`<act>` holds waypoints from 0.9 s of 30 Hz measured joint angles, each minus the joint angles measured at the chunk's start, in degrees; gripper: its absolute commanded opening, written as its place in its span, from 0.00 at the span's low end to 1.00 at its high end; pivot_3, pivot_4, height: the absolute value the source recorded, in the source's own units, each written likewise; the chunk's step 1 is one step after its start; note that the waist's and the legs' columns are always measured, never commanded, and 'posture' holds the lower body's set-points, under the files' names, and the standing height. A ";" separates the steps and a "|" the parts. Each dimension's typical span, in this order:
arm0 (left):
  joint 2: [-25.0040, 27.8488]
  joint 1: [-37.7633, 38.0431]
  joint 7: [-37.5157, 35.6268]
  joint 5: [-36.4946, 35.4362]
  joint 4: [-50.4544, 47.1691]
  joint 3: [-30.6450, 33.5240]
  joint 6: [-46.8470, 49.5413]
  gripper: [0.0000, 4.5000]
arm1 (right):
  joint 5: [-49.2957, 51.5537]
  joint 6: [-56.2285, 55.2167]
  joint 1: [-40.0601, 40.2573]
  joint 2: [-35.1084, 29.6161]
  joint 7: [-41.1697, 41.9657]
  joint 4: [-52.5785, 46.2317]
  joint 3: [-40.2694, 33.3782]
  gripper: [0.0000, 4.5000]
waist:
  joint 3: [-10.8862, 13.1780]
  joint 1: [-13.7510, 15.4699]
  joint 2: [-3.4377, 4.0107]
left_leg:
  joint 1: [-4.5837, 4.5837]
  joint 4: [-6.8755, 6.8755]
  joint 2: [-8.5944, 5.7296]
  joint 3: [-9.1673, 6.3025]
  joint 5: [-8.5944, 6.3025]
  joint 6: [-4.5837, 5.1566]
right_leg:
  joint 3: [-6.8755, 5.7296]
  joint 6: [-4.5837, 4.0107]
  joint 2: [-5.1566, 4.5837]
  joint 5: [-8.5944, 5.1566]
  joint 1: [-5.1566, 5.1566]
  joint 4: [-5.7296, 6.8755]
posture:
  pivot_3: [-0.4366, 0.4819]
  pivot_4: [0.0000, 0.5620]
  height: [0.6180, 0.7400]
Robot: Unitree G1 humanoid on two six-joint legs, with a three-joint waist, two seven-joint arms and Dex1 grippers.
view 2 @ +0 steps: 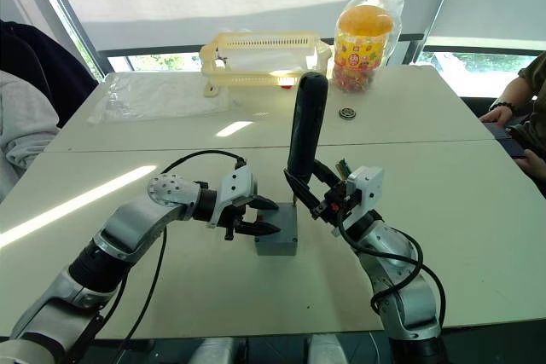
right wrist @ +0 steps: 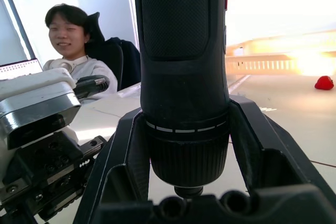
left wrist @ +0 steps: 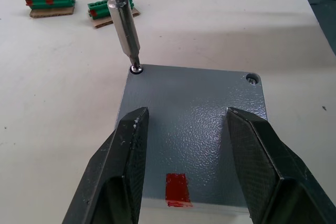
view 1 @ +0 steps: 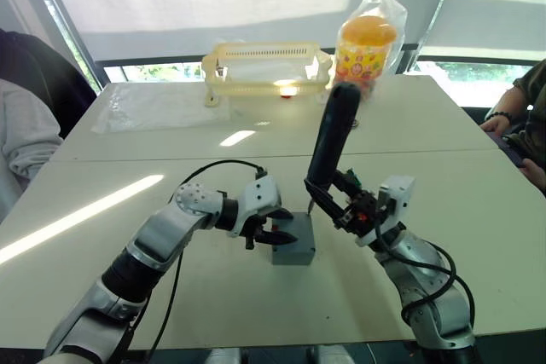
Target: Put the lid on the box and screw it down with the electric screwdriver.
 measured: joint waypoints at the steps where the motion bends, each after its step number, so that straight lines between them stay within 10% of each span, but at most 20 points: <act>1: 0.00 0.00 0.00 0.02 0.00 -0.05 0.00 0.52 | -0.33 -0.44 0.10 -0.31 0.14 0.01 0.19 0.39 | 0.00 0.01 0.00 | 0.06 -0.02 0.00 0.00 0.00 0.00 | 0.00 -0.03 0.00 -0.02 0.06 -0.02 | 0.48 0.27 1.00; 27: 0.16 1.07 0.28 1.18 -1.06 -0.86 -0.06 0.52 | -2.19 -4.93 1.62 -1.15 0.71 2.34 2.24 0.39 | -0.75 0.03 -0.41 | 0.42 -0.22 0.04 0.01 -0.01 0.00 | 0.00 -0.33 -0.02 -0.25 0.31 -0.06 | 0.48 0.27 1.00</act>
